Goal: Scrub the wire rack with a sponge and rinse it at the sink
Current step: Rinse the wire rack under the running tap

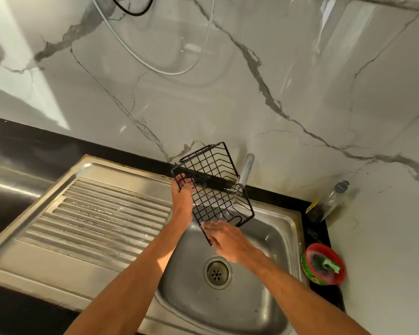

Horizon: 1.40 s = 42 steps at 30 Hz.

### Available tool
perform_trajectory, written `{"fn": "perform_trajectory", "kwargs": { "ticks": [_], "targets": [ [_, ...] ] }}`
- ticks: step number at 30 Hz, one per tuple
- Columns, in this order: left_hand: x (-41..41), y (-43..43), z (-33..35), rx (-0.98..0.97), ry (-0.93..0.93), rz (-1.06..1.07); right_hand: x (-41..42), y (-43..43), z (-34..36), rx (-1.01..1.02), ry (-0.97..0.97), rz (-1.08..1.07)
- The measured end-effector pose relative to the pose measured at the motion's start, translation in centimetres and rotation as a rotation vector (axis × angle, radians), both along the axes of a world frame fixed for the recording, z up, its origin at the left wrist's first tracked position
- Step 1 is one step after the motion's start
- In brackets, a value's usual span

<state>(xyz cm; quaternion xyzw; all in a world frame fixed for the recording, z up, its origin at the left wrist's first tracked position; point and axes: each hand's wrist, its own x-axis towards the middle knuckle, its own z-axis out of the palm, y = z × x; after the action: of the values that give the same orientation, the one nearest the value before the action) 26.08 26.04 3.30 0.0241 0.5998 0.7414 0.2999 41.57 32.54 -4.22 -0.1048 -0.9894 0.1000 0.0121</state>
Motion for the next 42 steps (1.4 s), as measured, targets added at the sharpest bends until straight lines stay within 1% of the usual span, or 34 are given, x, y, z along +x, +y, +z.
{"fn": "perform_trajectory", "kwargs": {
  "ticks": [1, 4, 5, 6, 7, 9, 10, 11, 13, 14, 15, 16, 17, 19, 20, 21, 23, 24, 25, 28, 29, 30, 31, 32, 34, 35, 36, 38, 40, 42],
  "targets": [
    [0.0, 0.0, -0.2, 0.000, -0.002, -0.013, 0.3, 0.4, 0.1, 0.037, 0.019, -0.008],
    [0.4, -0.8, -0.5, 0.029, -0.067, 0.020, 0.9, 1.9, 0.8, 0.177, 0.135, -0.193],
    [0.3, -1.0, -0.5, 0.048, -0.099, 0.055, 1.0, 1.8, 0.8, 0.202, 0.209, -0.232],
    [0.3, -1.2, -0.6, 0.067, -0.118, 0.081, 1.0, 1.2, 1.0, 0.197, 0.332, -0.289],
    [0.3, -1.4, -0.6, 0.079, -0.125, 0.093, 1.1, 0.2, 1.1, 0.153, 0.479, -0.395],
    [0.5, -1.6, -0.9, 0.099, -0.133, 0.089, 1.2, -2.1, 1.7, -0.077, 0.726, -0.732],
    [0.7, -1.9, -1.1, 0.096, -0.141, 0.081, 0.9, -3.1, 1.9, -0.249, 0.800, -0.898],
    [0.9, -2.1, -1.4, 0.103, -0.157, 0.080, 0.4, -3.5, 1.9, -0.477, 0.832, -1.019],
    [1.3, -2.5, -2.0, 0.168, -0.196, 0.079, -1.0, -3.2, 1.8, -1.034, 0.821, -1.134],
    [1.3, -2.6, -2.4, 0.212, -0.233, 0.059, -1.5, -2.5, 1.8, -1.274, 0.805, -1.172],
    [1.3, -2.8, -2.9, 0.256, -0.282, 0.033, -1.7, -1.7, 1.8, -1.406, 0.795, -1.207],
    [1.3, -3.2, -3.2, 0.295, -0.328, -0.014, -1.7, -0.9, 1.9, -1.428, 0.790, -1.233],
    [1.2, -3.7, -3.7, 0.303, -0.355, -0.081, -1.4, -0.1, 1.9, -1.389, 0.791, -1.243],
    [0.7, -5.4, -4.0, 0.183, -0.335, -0.264, -0.7, 1.1, 2.0, -1.279, 0.774, -1.214],
    [0.5, -6.1, -4.3, 0.135, -0.304, -0.317, -0.4, 1.6, 2.1, -1.220, 0.758, -1.178],
    [0.1, -6.8, -4.8, 0.092, -0.290, -0.306, -0.1, 2.1, 2.3, -1.168, 0.743, -1.136],
    [-0.7, -8.2, -5.2, 0.024, -0.241, -0.160, 0.2, 3.1, 3.0, -1.102, 0.709, -1.066],
    [-1.4, -8.7, -5.1, 0.004, -0.183, -0.129, 0.3, 3.7, 3.2, -1.081, 0.694, -1.042],
    [-2.0, -8.8, -5.0, -0.019, -0.114, -0.153, 0.5, 4.2, 3.3, -1.068, 0.675, -1.018],
    [-3.3, -8.0, -3.3, -0.157, 0.056, -0.369, 0.8, 5.1, 2.9, -1.070, 0.626, -0.940],
    [-3.6, -7.5, -2.9, -0.208, 0.072, -0.384, 0.8, 5.2, 2.6, -1.085, 0.627, -0.921],
    [-3.9, -7.0, -2.7, -0.238, 0.062, -0.351, 0.6, 5.2, 2.4, -1.099, 0.637, -0.913],
    [-4.1, -6.6, -2.7, -0.251, 0.050, -0.300, 0.4, 5.0, 2.3, -1.057, 0.654, -0.909],
    [-4.0, -6.3, -2.6, -0.248, 0.045, -0.251, 0.3, 4.6, 2.2, -0.921, 0.663, -0.916],
    [-3.5, -5.7, -2.8, -0.262, 0.066, -0.182, 0.2, 3.1, 2.0, -0.548, 0.678, -0.934],
    [-3.1, -5.6, -2.9, -0.271, 0.075, -0.163, 0.3, 1.9, 1.8, -0.392, 0.698, -0.910],
    [-2.8, -5.4, -3.2, -0.277, 0.082, -0.153, 0.6, 0.7, 1.4, -0.279, 0.709, -0.832],
    [-2.4, -5.1, -3.3, -0.275, 0.086, -0.147, 1.4, -0.6, 0.0, -0.114, 0.648, -0.642],
    [-2.5, -4.9, -3.3, -0.271, 0.116, -0.142, 2.1, -0.1, -1.0, 0.012, 0.542, -0.597],
    [-2.5, -4.8, -3.4, -0.267, 0.149, -0.138, 2.4, 0.5, -1.7, 0.057, 0.430, -0.546]
  ]
}}
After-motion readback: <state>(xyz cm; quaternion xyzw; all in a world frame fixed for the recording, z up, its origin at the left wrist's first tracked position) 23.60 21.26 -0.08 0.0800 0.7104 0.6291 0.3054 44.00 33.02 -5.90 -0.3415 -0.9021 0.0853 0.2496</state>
